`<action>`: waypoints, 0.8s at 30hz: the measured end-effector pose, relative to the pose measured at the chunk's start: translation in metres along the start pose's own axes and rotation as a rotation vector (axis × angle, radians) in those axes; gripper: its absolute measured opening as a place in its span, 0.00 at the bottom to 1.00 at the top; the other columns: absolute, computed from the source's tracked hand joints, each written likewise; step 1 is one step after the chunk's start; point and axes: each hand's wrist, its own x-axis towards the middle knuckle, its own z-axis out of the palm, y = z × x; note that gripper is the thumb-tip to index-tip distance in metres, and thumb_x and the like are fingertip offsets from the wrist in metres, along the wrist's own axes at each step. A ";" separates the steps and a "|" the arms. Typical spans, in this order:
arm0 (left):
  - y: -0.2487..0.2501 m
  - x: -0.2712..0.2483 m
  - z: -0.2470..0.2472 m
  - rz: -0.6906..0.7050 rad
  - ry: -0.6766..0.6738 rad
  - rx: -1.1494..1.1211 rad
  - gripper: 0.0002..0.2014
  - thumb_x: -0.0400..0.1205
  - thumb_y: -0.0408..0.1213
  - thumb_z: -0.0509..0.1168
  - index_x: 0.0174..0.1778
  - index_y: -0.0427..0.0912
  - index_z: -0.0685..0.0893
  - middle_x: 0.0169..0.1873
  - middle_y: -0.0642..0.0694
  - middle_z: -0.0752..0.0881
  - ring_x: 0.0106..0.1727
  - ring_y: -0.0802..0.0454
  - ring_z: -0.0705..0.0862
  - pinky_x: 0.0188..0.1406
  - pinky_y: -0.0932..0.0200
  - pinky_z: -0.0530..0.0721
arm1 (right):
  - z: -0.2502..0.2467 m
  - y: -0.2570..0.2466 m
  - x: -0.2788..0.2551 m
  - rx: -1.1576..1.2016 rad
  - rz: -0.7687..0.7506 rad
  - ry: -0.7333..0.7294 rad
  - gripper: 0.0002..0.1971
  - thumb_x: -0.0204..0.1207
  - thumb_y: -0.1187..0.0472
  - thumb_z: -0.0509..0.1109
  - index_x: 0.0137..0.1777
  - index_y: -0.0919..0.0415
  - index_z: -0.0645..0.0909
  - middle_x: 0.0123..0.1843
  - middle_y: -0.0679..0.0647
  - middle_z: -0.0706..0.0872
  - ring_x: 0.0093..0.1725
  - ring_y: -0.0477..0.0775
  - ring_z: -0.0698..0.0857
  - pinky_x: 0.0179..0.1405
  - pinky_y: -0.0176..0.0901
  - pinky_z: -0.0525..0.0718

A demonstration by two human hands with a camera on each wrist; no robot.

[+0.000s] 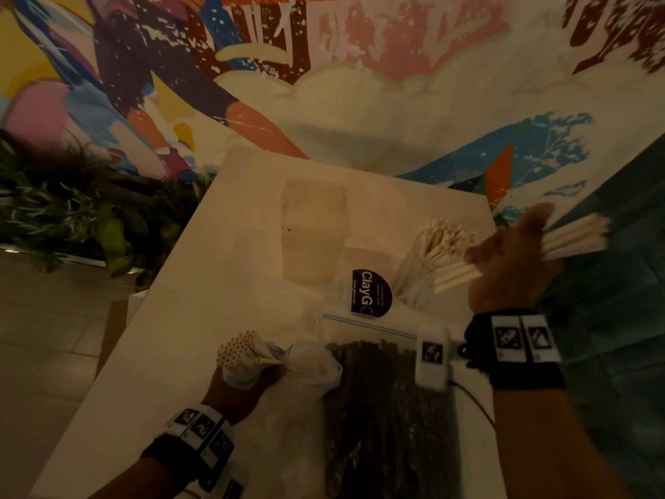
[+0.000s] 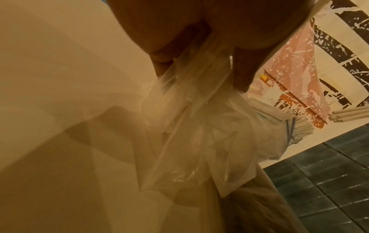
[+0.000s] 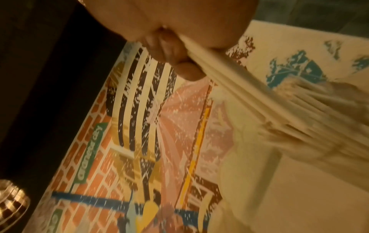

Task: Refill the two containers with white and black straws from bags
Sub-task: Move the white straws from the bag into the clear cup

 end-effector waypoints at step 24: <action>0.008 -0.002 -0.001 -0.021 0.001 -0.078 0.09 0.67 0.56 0.72 0.40 0.74 0.83 0.44 0.70 0.85 0.45 0.69 0.83 0.47 0.65 0.81 | -0.001 0.047 0.061 -0.391 -0.208 -0.242 0.24 0.83 0.53 0.64 0.22 0.52 0.74 0.19 0.49 0.81 0.22 0.52 0.80 0.32 0.43 0.81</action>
